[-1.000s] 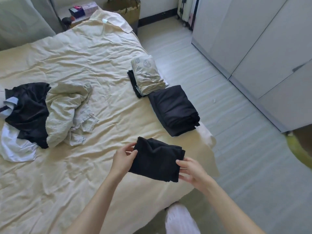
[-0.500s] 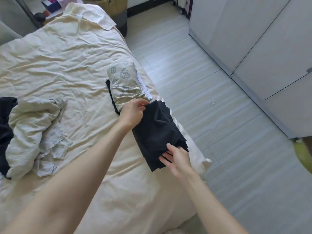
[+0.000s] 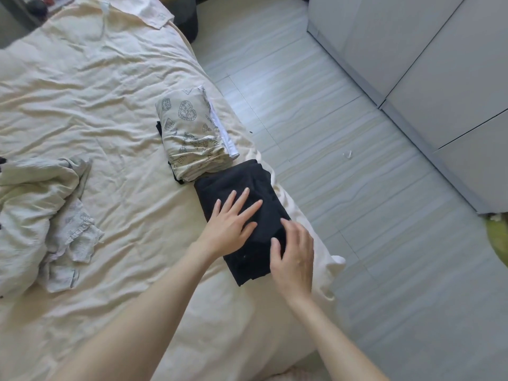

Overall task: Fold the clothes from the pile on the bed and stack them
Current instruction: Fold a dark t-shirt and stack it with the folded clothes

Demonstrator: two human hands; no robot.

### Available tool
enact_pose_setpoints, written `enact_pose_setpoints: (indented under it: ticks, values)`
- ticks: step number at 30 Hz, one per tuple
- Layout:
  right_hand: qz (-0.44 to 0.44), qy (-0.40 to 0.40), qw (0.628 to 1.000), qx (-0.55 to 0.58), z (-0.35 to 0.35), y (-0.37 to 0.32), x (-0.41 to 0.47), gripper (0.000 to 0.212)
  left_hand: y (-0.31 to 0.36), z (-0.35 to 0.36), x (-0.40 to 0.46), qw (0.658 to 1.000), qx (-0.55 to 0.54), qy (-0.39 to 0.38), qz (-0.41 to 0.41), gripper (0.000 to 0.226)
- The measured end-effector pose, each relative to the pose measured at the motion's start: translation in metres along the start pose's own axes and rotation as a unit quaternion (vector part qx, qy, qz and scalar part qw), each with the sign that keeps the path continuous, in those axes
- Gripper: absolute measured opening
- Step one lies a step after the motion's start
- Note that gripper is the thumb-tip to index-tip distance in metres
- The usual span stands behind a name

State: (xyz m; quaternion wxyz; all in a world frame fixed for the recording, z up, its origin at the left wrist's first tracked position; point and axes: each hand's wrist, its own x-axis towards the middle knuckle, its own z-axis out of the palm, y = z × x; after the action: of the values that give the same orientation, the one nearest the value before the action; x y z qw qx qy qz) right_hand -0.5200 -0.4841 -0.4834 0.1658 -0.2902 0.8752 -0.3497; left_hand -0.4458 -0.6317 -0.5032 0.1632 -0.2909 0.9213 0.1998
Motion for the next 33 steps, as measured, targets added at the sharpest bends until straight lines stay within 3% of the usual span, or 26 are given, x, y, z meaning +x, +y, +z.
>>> enact_pose_setpoints:
  ticks: [2, 3, 5, 7, 10, 13, 19, 28, 33]
  values:
    - [-0.131, -0.057, 0.984, -0.106, 0.002, 0.006, 0.008, 0.043, 0.0, -0.001, 0.008, 0.999, 0.021, -0.034, -0.01, 0.053]
    - [-0.148, -0.115, 0.972, -0.143, 0.002, 0.007, 0.013, 0.046, 0.0, -0.002, 0.011, 0.998, 0.032, -0.051, -0.014, 0.052]
    - [-0.122, -0.23, 0.946, -0.194, 0.003, 0.013, 0.019, 0.05, 0.0, -0.003, 0.013, 0.995, 0.054, -0.083, -0.019, 0.051]
    - [-0.112, -0.28, 0.924, -0.237, 0.002, 0.018, 0.019, 0.053, 0.001, -0.005, 0.011, 0.993, 0.06, -0.099, -0.022, 0.052]
    - [-0.131, -0.296, 0.911, -0.255, -0.007, 0.012, 0.014, 0.056, 0.006, -0.008, -0.005, 0.995, 0.026, -0.086, -0.045, 0.053]
    - [-0.152, -0.284, 0.907, -0.271, -0.019, 0.003, 0.002, 0.056, 0.021, -0.004, -0.041, 0.992, -0.057, -0.021, -0.107, 0.053]
    - [-0.198, -0.299, 0.886, -0.294, -0.02, -0.022, -0.039, 0.055, 0.029, 0.012, -0.143, 0.951, -0.221, 0.076, -0.204, 0.053]
    - [-0.348, -0.369, 0.812, -0.29, 0.048, -0.123, -0.122, 0.057, -0.066, 0.026, -0.308, 0.878, -0.286, 0.195, -0.331, 0.058]
    - [-0.393, -0.396, 0.774, -0.299, 0.109, -0.164, -0.181, 0.057, -0.119, 0.068, -0.389, 0.839, -0.305, 0.188, -0.409, 0.06]
